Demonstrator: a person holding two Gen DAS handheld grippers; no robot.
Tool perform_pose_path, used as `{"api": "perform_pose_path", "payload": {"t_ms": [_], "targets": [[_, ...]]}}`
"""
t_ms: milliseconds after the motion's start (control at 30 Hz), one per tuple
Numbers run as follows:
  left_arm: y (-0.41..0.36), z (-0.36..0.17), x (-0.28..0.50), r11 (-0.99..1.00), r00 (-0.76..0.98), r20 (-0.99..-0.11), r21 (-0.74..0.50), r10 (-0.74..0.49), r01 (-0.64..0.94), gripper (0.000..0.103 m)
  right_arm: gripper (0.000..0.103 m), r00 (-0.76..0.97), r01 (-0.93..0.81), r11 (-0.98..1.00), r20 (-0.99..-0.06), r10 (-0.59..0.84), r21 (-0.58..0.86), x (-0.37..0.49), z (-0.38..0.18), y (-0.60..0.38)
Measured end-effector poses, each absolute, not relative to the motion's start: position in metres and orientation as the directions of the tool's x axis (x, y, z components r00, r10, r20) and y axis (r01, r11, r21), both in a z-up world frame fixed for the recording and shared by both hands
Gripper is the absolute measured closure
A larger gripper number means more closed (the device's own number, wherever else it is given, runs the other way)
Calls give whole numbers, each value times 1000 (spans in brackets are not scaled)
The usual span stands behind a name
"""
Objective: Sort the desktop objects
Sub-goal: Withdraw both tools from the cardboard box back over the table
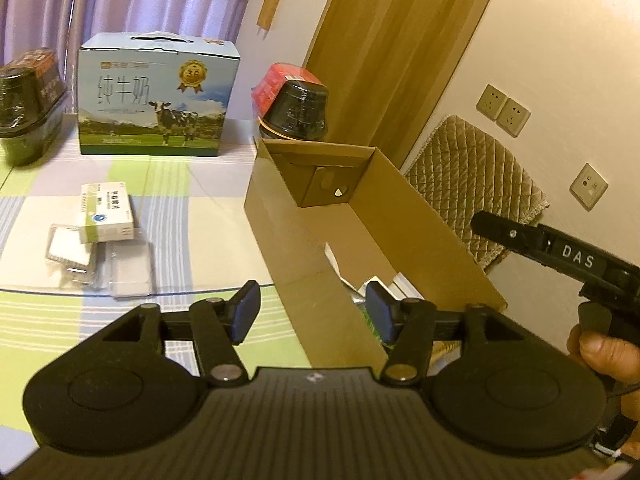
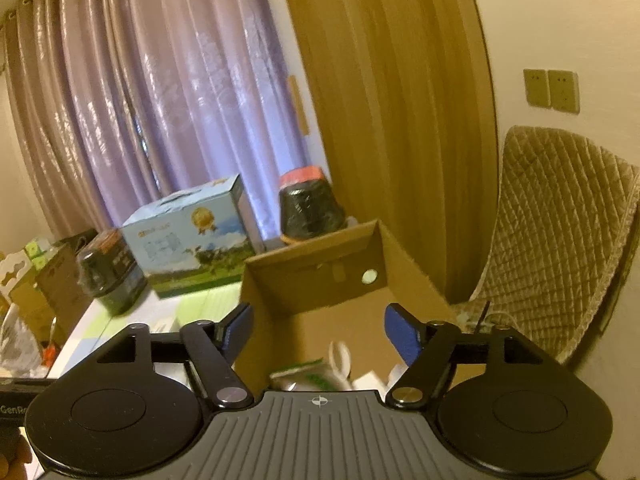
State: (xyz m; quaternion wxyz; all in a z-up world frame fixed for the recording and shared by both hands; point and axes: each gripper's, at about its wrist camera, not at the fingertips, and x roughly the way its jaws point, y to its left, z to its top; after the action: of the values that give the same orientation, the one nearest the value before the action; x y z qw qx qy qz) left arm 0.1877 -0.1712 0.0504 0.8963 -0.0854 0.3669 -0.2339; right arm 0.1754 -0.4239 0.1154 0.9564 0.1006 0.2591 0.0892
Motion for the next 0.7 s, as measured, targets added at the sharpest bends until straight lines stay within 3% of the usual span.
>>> {"api": "perform_pose_path", "payload": {"t_ms": [100,300,500,700], "targets": [[-162,53,179,881,628,-618,-323,-473,345,35,16,843,-134,966,-486,229,223,165,119,-409],[-140,58,164,894,650,-613,-308,-449,327,22,2,826,-178,963,-501,257,201,150,121,-377],[-116,61,149,916,679,-615,-254,-402,311,14,2,804,-216,959,-524,281,184,141,117,-350],[-89,63,129,951,729,-616,-126,-297,281,4,2,785,-249,952,-539,307,180,130,109,-324]]}}
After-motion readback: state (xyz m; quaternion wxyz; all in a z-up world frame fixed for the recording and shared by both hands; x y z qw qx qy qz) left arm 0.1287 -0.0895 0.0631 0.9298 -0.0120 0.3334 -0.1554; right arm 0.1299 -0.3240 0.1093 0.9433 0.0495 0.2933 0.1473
